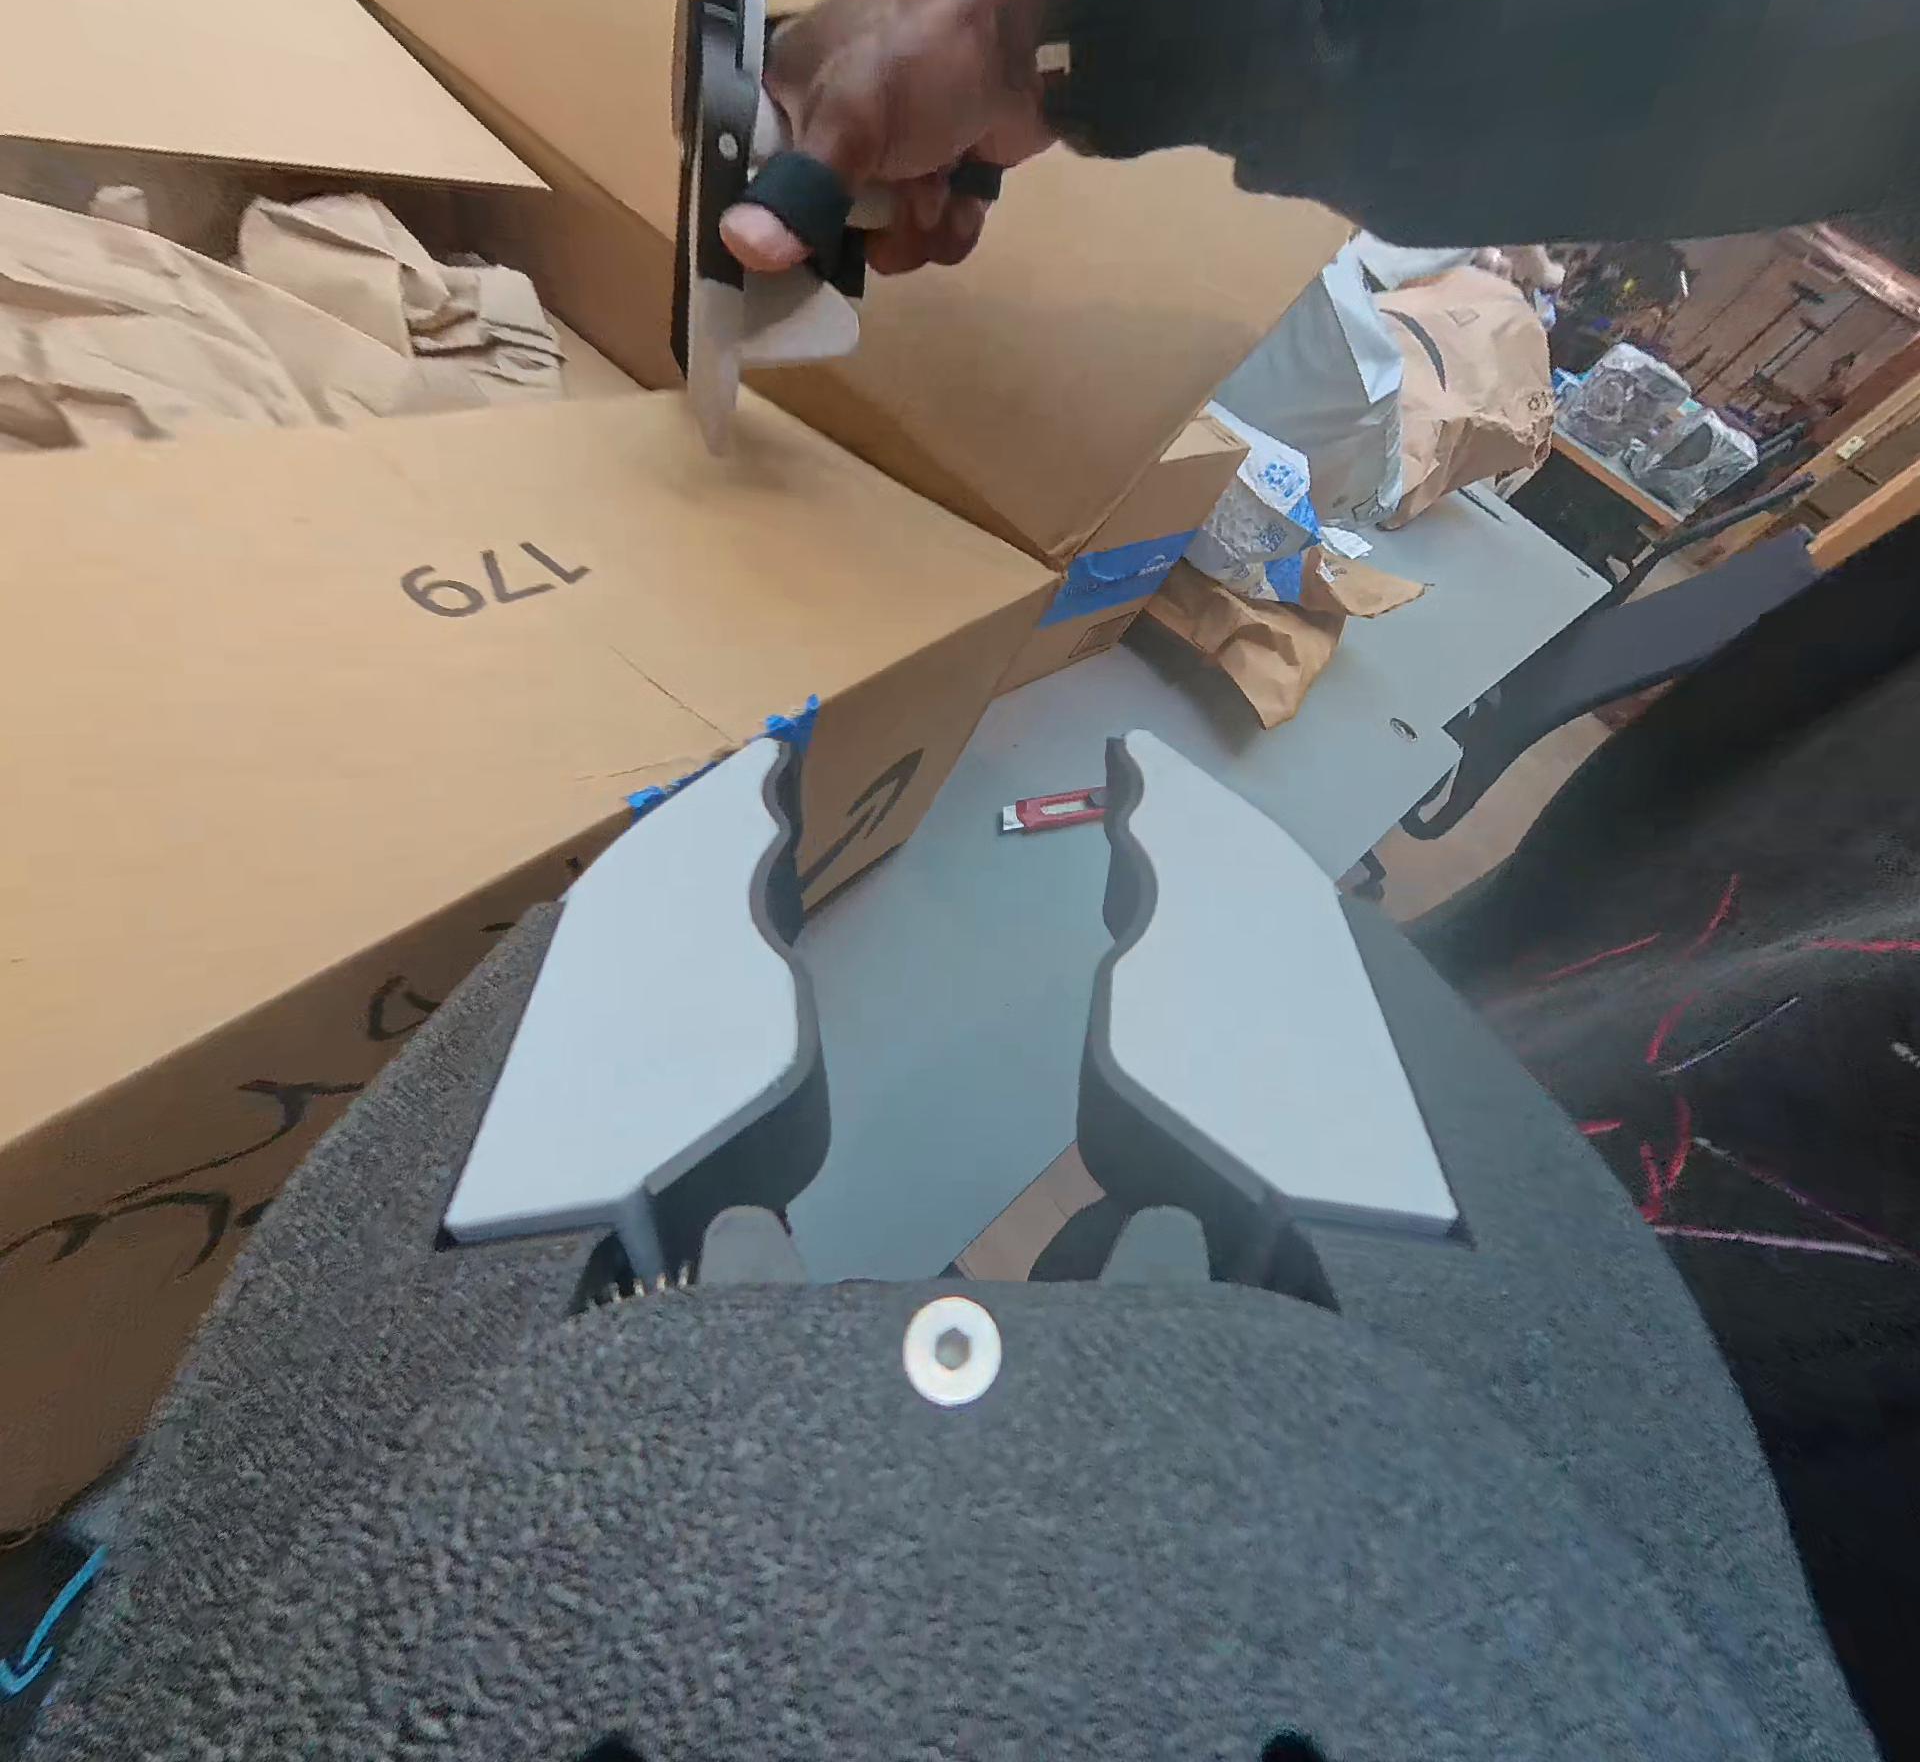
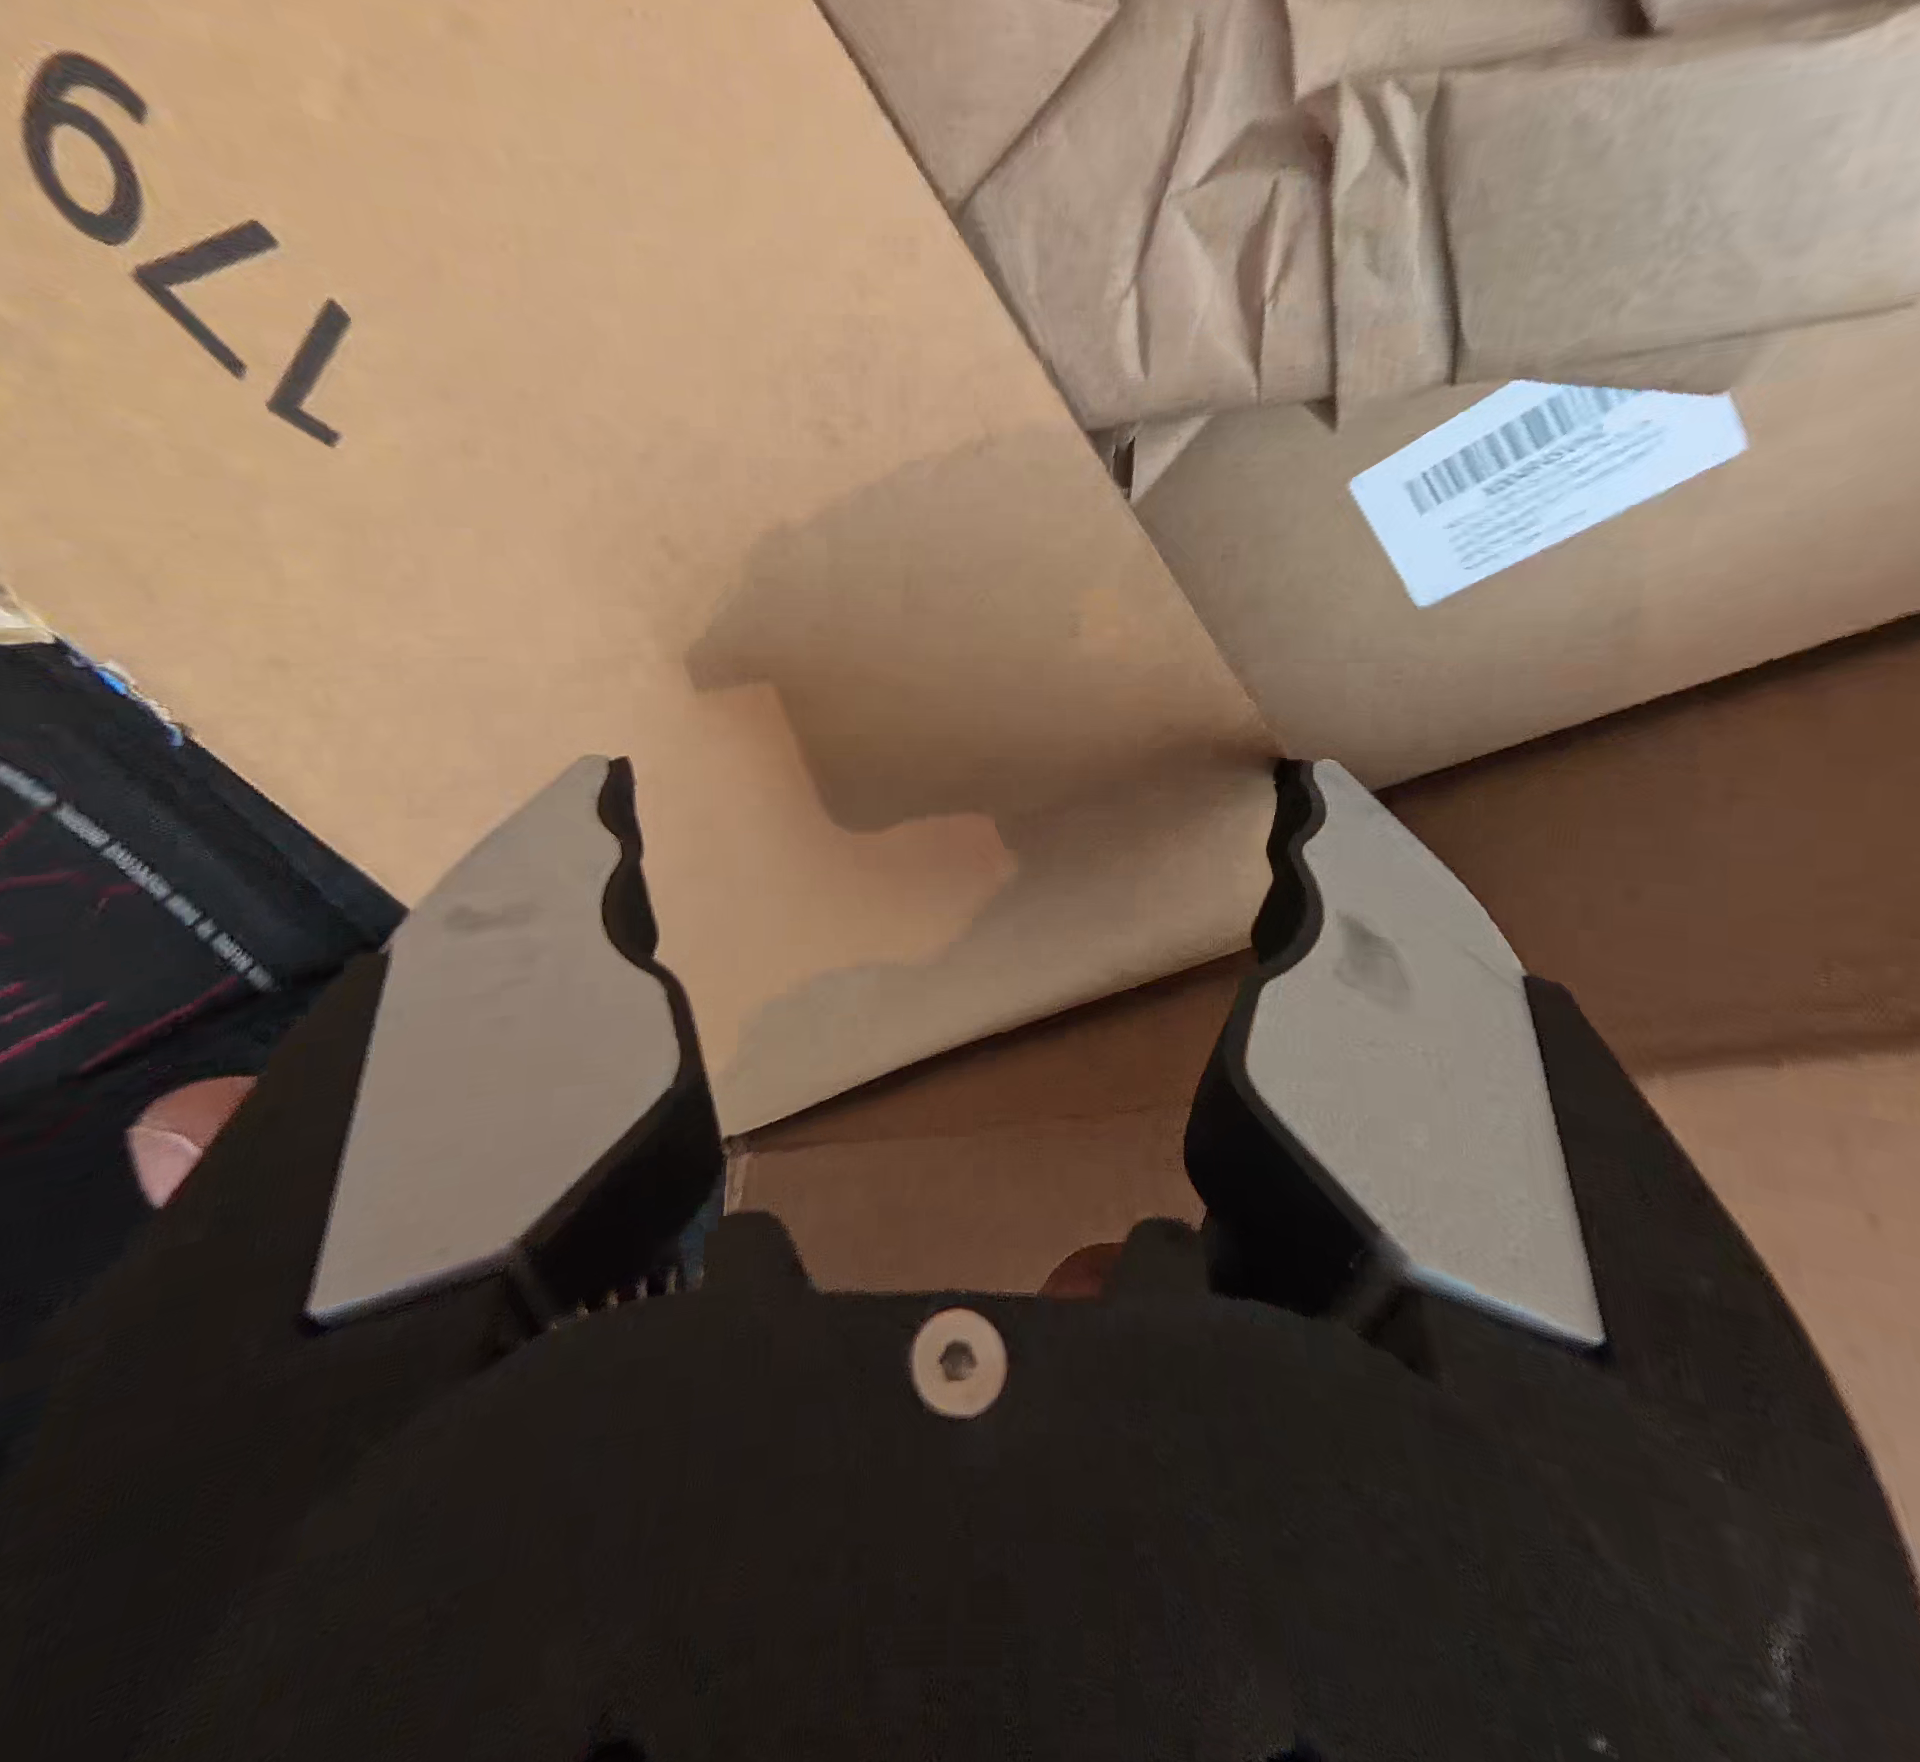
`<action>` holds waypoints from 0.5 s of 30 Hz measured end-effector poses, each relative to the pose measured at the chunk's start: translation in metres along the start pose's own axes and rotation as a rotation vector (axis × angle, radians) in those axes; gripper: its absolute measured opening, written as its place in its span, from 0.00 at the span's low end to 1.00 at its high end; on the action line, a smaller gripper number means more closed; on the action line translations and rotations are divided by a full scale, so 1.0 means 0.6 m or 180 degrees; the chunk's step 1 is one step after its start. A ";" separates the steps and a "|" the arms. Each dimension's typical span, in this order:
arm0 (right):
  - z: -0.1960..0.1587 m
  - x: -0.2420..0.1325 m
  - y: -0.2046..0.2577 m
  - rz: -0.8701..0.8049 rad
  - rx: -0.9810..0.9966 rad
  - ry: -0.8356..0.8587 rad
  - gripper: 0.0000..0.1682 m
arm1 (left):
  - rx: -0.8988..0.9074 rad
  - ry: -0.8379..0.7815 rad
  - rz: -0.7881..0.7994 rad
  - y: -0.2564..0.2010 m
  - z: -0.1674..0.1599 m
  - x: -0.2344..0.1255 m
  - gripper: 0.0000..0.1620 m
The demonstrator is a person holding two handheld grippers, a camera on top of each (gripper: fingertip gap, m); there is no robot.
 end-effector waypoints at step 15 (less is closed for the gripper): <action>-0.023 -0.079 0.012 0.0076 -0.0369 -0.0124 0.67 | 0.0167 -0.0508 0.0007 0.063 0.145 -0.109 0.35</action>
Point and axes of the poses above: each gripper's, where its closed fingertips meet, x out along the fingers, z out of its top, y = z × x across the jaws, the point moved 2 cm from there along -x, back along the fingers, and after that the axes turned 14 degrees about -z, right-handed, at the moved point
